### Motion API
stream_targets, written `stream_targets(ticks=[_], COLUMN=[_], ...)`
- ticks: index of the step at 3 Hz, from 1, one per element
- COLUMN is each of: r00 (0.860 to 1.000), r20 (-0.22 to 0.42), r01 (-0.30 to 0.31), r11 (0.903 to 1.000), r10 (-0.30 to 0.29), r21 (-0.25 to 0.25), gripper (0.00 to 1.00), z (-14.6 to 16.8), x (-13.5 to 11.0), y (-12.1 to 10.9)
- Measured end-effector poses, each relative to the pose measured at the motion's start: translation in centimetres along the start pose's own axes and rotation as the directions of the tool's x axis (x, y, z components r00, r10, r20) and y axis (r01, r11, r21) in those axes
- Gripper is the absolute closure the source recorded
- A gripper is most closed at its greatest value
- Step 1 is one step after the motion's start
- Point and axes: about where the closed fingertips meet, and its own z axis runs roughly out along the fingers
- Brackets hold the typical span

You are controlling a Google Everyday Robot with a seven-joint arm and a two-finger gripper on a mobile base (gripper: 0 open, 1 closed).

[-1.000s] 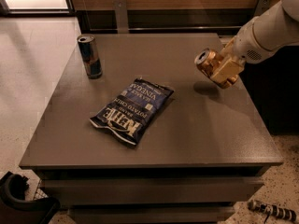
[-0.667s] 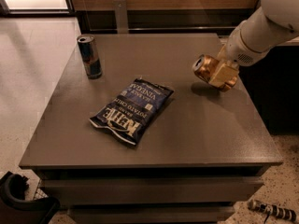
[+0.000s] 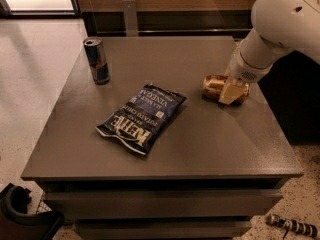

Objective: Knock orange can over

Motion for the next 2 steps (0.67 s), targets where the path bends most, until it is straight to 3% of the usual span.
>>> stream_targets(ticks=[1,2], r00=[1.0,1.0], r20=[0.0,0.0], r01=[0.0,0.001], r11=[1.0,1.0], r10=[0.0,-0.001], r21=[0.0,-0.001], gripper=[0.87,0.64], z=[-0.47,-0.43], x=[-0.11,-0.16], y=[-0.17,-0.12])
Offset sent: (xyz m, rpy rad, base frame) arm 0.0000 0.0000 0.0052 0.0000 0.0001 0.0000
